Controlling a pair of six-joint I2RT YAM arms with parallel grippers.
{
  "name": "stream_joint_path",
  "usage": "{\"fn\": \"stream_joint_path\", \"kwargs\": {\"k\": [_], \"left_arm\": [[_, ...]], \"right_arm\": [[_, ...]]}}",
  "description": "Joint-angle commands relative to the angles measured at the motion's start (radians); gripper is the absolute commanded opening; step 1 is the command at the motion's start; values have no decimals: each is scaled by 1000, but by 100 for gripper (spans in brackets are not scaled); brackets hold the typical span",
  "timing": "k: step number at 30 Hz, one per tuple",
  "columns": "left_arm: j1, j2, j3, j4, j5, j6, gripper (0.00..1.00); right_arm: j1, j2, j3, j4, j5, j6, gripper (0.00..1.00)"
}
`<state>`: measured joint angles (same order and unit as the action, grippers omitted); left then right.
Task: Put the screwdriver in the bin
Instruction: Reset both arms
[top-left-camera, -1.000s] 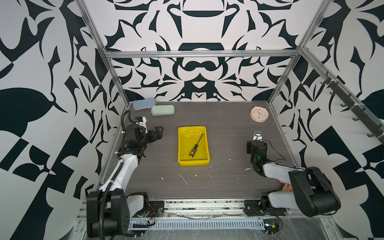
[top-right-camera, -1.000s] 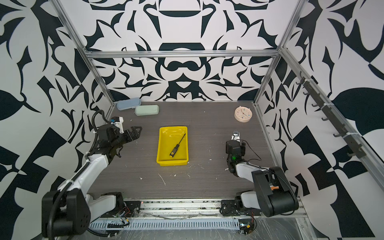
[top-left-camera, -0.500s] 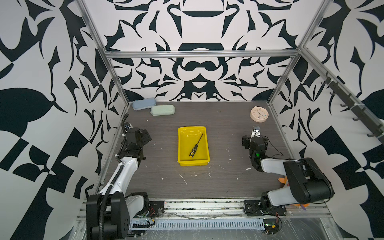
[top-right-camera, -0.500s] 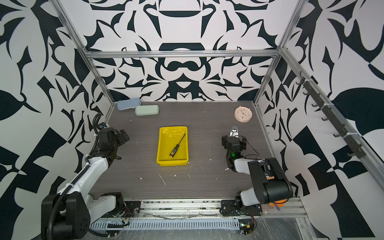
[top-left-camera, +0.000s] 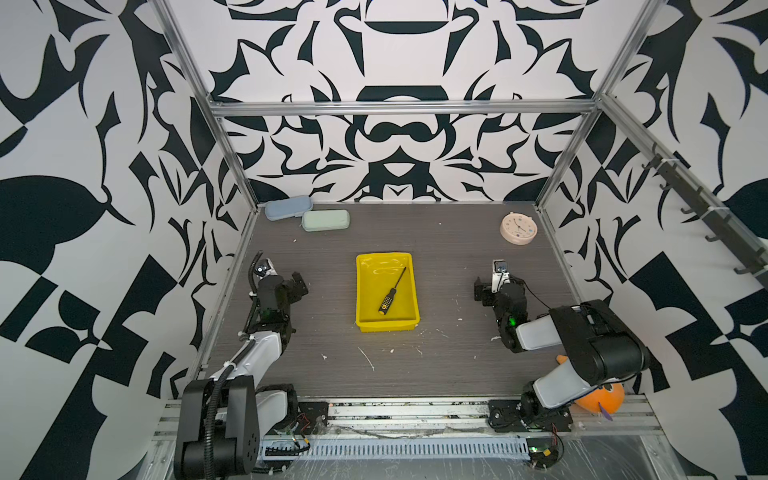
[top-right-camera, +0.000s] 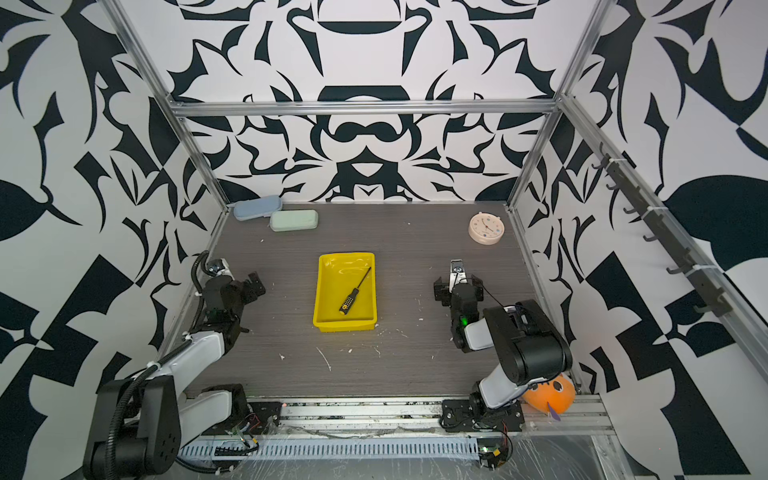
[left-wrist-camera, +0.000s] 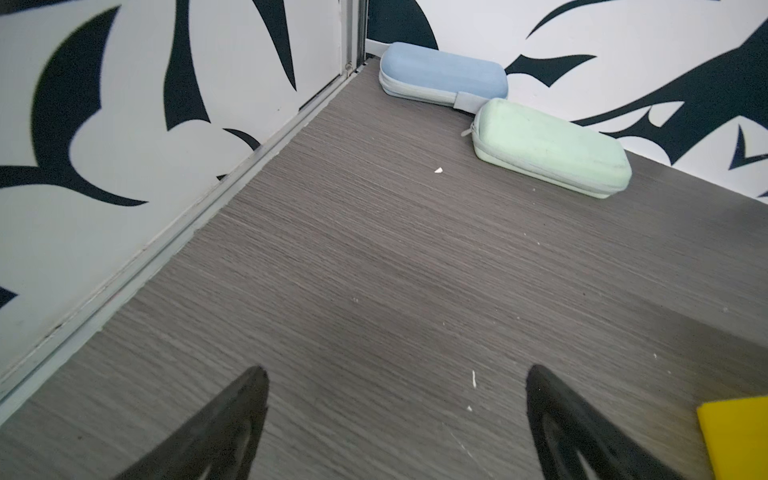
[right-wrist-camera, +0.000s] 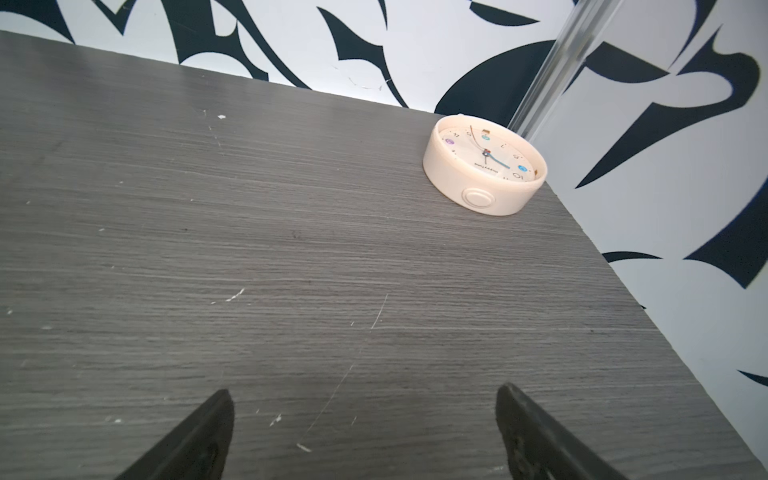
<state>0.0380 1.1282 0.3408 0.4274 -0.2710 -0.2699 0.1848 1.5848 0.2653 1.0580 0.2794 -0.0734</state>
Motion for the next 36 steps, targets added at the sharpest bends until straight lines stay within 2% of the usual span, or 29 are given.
{"fn": "stream_joint_path", "kwargs": {"k": [1, 4, 7, 13, 16, 19, 22, 25, 27, 28, 30, 31, 32, 34, 36], "left_arm": [[0, -28, 29, 84, 28, 42, 99], [0, -10, 85, -20, 46, 105, 99], [0, 9, 84, 3, 29, 133, 99], [0, 86, 11, 234, -83, 80, 99], [0, 128, -27, 317, -103, 75, 99], [0, 189, -71, 442, -85, 93, 99], [0, 226, -122, 575, -6, 132, 99], [0, 350, -137, 724, -9, 131, 99], [0, 489, -117, 874, -1, 169, 99], [-1, 488, -111, 869, 26, 180, 99], [0, 380, -65, 603, 90, 169, 99], [0, 378, -28, 537, 121, 185, 99], [0, 414, 16, 500, 172, 218, 99], [14, 426, 21, 511, 154, 181, 99], [14, 413, 33, 462, 168, 195, 99]], "right_arm": [[-3, -14, 15, 27, -16, -9, 100], [-4, -15, 17, 25, -17, -7, 100], [-5, -15, 17, 24, -18, -8, 100], [-5, -15, 17, 25, -19, -7, 100], [-5, -16, 17, 25, -19, -7, 100], [-4, -15, 17, 26, -19, -8, 100], [-5, -15, 17, 25, -20, -7, 100], [-5, -15, 17, 23, -20, -8, 100], [-7, -16, 19, 20, -22, -7, 100], [-7, -17, 20, 19, -25, -6, 100], [-11, -17, 24, 9, -31, -5, 100], [-13, -17, 26, 5, -33, -4, 100], [-14, -18, 29, -4, -38, -1, 100], [-19, -19, 35, -16, -49, 0, 100], [-24, -20, 38, -25, -57, 2, 100]]}}
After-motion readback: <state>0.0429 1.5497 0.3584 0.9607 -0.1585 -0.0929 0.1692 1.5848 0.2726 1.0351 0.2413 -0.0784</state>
